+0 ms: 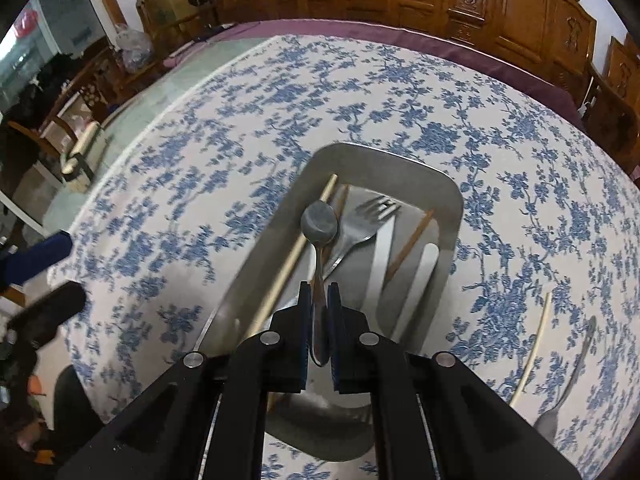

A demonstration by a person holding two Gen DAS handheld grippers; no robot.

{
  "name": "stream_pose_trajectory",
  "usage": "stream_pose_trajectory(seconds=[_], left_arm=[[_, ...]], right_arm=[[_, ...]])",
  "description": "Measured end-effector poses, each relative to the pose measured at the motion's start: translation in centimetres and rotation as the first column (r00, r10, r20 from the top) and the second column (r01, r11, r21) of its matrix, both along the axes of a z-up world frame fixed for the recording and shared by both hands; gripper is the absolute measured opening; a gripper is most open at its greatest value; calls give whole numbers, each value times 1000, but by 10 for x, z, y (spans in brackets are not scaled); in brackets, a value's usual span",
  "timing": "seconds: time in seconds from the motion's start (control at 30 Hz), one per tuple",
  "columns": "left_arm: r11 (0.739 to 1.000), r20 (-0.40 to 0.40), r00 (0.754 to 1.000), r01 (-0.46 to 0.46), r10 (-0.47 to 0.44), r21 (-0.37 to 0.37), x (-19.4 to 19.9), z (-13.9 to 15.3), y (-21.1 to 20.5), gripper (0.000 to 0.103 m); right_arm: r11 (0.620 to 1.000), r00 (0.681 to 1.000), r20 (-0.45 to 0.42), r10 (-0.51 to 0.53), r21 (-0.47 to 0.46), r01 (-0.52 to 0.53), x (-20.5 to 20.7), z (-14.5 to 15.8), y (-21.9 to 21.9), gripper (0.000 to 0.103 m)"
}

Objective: Organize utensils
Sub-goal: 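Lower the metal spoon into the tray with the right tool, then reach the right tool to the loose metal spoon and grasp its handle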

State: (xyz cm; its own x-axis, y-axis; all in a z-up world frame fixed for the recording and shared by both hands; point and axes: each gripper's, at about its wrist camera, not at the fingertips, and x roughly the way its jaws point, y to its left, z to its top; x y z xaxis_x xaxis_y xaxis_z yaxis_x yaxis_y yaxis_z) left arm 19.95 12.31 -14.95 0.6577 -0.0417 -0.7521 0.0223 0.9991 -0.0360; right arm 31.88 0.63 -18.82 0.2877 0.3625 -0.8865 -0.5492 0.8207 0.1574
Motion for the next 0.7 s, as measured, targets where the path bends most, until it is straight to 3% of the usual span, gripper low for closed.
stream_pose_trajectory(seconds=[0.17,0.33,0.47,0.7], left_arm=[[1000,-5,1000,6,-6,7,1,-1,-5,42],[1000,-11,1000,6,-6,11,2,-2,-9,42],[1000,-12,1000,16,-16,19,1,0,-18,43],[999,-8,999,42,-42,24,4,3,-38,54]], right_arm=[[997,1000,-17,4,72,-3,0,6,-7,10],[996,1000,-18,10,85,-8,-2,7,-12,10],[994,1000,13,6,108,-7,-9,14,-25,10],[993,995,102,-16,114,4,-27,31,-73,10]])
